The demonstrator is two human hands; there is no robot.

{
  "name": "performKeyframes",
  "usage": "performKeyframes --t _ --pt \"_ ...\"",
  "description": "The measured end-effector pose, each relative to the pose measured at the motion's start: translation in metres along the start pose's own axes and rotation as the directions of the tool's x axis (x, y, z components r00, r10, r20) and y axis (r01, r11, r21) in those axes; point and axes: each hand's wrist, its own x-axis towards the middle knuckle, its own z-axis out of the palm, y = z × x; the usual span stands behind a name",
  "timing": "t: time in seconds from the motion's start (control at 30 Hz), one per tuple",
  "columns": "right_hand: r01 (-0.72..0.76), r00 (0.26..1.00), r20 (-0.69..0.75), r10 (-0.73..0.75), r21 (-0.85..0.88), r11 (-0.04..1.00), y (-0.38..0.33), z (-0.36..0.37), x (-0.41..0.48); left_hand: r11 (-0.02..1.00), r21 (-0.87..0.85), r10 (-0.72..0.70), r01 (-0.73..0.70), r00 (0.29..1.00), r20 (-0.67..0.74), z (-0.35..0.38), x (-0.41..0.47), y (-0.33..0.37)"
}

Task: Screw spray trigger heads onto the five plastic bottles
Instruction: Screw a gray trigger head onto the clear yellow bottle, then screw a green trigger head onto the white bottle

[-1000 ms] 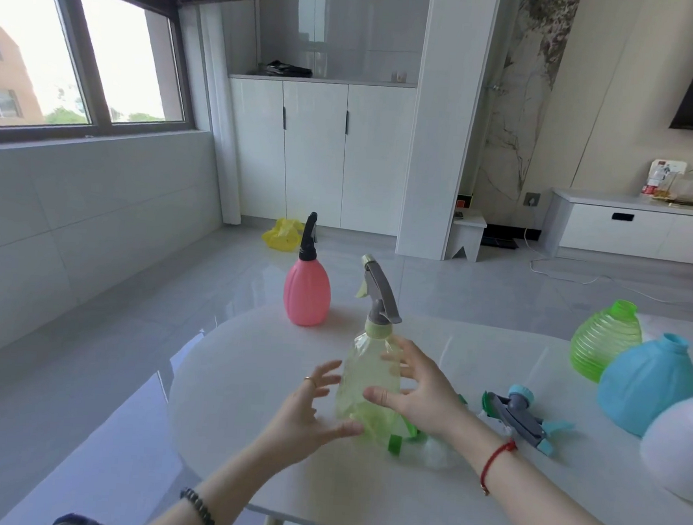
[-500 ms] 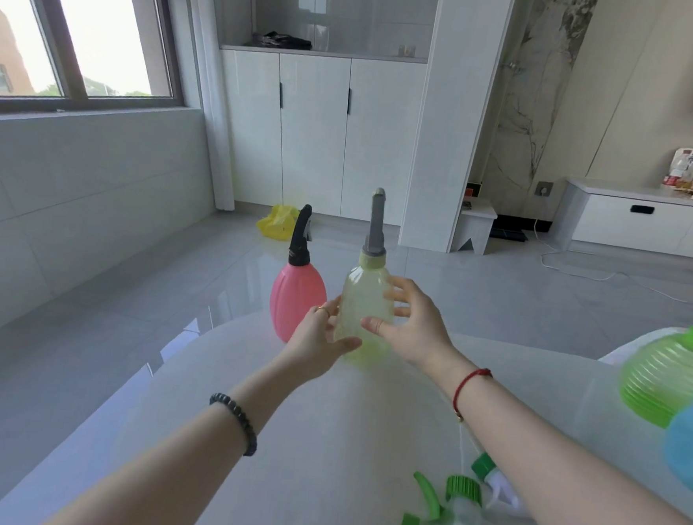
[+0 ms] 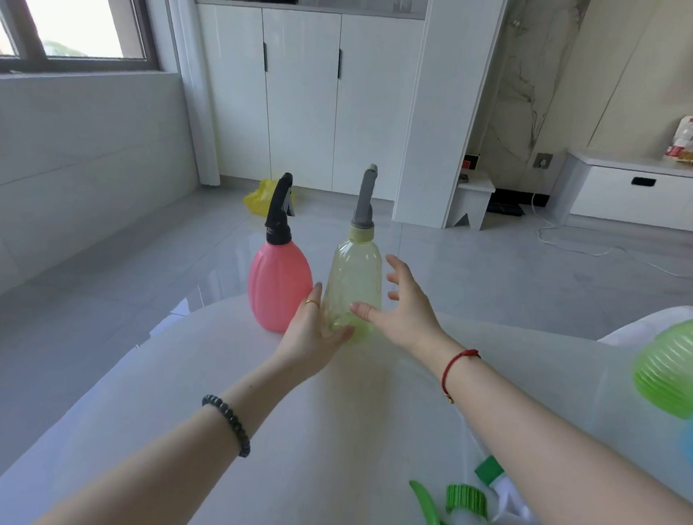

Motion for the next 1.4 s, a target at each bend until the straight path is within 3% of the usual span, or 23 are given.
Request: performKeyframes --t 0.13,0.37,0.57,0.73,0.87,0.93,1.13,1.4 --pt "0.006 1.0 -0.013 -0.006 0.029 1.0 -0.002 -0.024 -0.036 0.999 0.039 0.038 -0.037 0.998 -0.041 0.004 -0.033 0.01" --pt "0.06 0.997 -0.039 -0.061 -0.011 0.998 -0.001 -0.087 -0.126 0.989 0.026 0.141 -0.143 0.989 0.047 0.039 -0.088 0.061" --pt "0.132 0.963 -0.235 -0.131 -0.012 0.991 0.0 -0.163 -0.193 0.969 -0.077 0.248 -0.236 0.94 0.233 0.115 -0.133 0.124" --pt "0.18 0.865 -0.468 -0.178 -0.042 0.983 0.019 -0.225 -0.236 0.955 -0.168 0.289 -0.242 0.886 0.363 0.185 -0.163 0.159" --pt "0.175 0.679 -0.689 -0.252 -0.181 0.968 0.05 -0.258 -0.263 0.959 -0.172 0.279 -0.227 0.869 0.408 0.228 -0.173 0.171" --pt "0.117 0.638 -0.734 -0.233 -0.206 0.971 0.07 -0.267 -0.272 0.962 -0.163 0.269 -0.219 0.86 0.433 0.244 -0.174 0.173" --pt "-0.094 0.809 -0.575 0.122 0.078 0.993 0.125 -0.26 -0.275 0.963 -0.119 0.27 -0.243 0.835 0.479 0.271 -0.172 0.174" --pt "-0.04 0.84 -0.536 0.087 0.098 0.994 0.117 -0.253 -0.269 0.958 -0.188 0.277 -0.215 0.859 0.431 0.266 -0.169 0.168"
